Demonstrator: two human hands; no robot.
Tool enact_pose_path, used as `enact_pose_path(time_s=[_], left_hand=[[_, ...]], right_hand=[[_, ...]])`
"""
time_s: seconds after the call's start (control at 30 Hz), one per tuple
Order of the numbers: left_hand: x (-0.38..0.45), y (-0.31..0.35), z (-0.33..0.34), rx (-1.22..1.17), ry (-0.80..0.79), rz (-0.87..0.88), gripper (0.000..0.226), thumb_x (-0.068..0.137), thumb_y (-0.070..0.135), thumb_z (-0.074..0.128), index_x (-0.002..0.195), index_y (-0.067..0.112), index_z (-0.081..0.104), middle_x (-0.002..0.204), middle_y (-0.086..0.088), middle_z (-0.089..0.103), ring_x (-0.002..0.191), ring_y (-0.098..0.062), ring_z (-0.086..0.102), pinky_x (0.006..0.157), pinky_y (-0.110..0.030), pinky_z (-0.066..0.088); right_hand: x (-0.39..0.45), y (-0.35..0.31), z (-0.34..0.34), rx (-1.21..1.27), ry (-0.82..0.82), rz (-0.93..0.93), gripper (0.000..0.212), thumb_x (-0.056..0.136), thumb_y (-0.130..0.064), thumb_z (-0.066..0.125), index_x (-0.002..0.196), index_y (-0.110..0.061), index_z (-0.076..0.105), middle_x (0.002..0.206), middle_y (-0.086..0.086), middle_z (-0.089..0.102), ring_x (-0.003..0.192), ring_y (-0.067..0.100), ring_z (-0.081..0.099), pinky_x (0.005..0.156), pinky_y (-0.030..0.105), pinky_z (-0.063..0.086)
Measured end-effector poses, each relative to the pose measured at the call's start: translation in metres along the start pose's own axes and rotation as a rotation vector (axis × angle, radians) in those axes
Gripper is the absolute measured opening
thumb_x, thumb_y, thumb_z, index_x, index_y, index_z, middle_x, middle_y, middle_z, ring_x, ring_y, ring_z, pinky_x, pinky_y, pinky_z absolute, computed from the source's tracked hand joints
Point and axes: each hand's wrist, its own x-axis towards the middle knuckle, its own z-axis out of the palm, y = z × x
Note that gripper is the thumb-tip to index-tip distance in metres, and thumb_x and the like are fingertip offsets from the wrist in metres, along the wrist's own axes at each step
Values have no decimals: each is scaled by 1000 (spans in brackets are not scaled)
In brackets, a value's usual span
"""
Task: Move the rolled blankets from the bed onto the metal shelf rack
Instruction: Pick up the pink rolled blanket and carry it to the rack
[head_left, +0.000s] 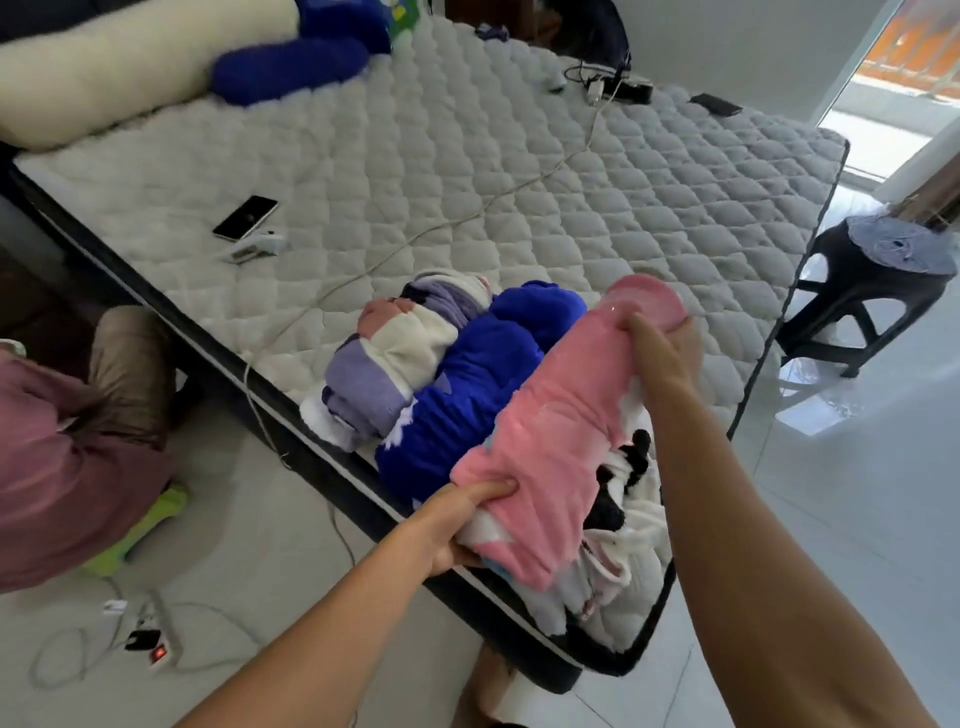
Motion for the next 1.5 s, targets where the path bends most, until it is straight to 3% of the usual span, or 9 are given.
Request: enact_pose_path(time_s=[0.2, 0.33, 0.57, 0.8, 0.93, 1.1, 1.33, 1.43, 1.5], left_hand=[[-78, -45, -54, -54, 70, 155, 53, 71, 34, 79, 118, 21, 59, 118, -8, 68, 107, -30, 64, 84, -47, 57], [-138, -96, -109, -170, 175, 211, 62, 66, 32, 82, 123, 22, 60, 117, -7, 70, 107, -26, 66, 82, -43, 58], [-259, -202, -210, -457, 475, 327, 20, 85, 8, 63, 104, 14, 64, 97, -9, 70, 87, -21, 65, 75, -35, 56], [-356, -305, -298, -811, 866, 456, 51, 74, 16, 72, 124, 11, 58, 121, -16, 67, 111, -31, 64, 86, -46, 56], [-398, -345, -341, -980, 1057, 565, 49, 79, 13, 70, 126, 11, 57, 123, -13, 66, 117, -31, 60, 96, -45, 52], [-432, -369, -382, -1204, 1287, 655, 58, 69, 11, 70, 125, 19, 58, 120, -11, 68, 113, -29, 63, 96, -45, 53], [-479, -400, -410, -1460, 1493, 723, 41, 70, 3, 67, 109, 16, 63, 99, -8, 70, 91, -24, 65, 86, -41, 55], [-509, -425, -426, -1474, 1581, 755, 40, 78, 0, 64, 116, 12, 61, 102, -12, 70, 89, -24, 67, 67, -33, 58], [-528, -444, -441, -1484, 1641, 763, 47, 74, 2, 67, 120, 8, 61, 111, -17, 70, 97, -29, 67, 73, -36, 58]], right_hand=[[-121, -48, 21, 30, -67, -331, 77, 72, -43, 74, 131, -5, 43, 132, 11, 47, 120, 26, 49, 95, 30, 41], [-221, -71, 68, -81, -300, -580, 70, 79, -45, 70, 128, -3, 43, 132, 12, 46, 122, 25, 45, 88, 25, 31], [-429, -83, 168, -87, -726, -962, 66, 76, -39, 75, 119, 3, 47, 123, 18, 50, 116, 28, 49, 83, 22, 30], [-636, -92, 239, 91, -1206, -1193, 72, 75, -41, 75, 127, -2, 44, 125, 14, 48, 116, 25, 48, 97, 31, 41], [-741, -92, 278, 152, -1439, -1359, 70, 77, -39, 74, 129, -4, 42, 127, 13, 48, 116, 22, 48, 85, 15, 31], [-848, -89, 308, 247, -1736, -1452, 69, 77, -42, 74, 128, -9, 42, 130, 9, 46, 106, 8, 41, 87, 19, 37], [-974, -80, 322, 369, -2064, -1548, 67, 79, -40, 72, 131, -11, 41, 128, 5, 46, 105, 8, 42, 85, 17, 39], [-1031, -70, 328, 364, -2155, -1549, 70, 79, -43, 70, 134, -15, 38, 134, 6, 42, 109, 11, 44, 92, 26, 45], [-1070, -64, 332, 355, -2193, -1557, 72, 80, -42, 69, 138, -15, 35, 137, 7, 39, 118, 18, 46, 95, 29, 43]])
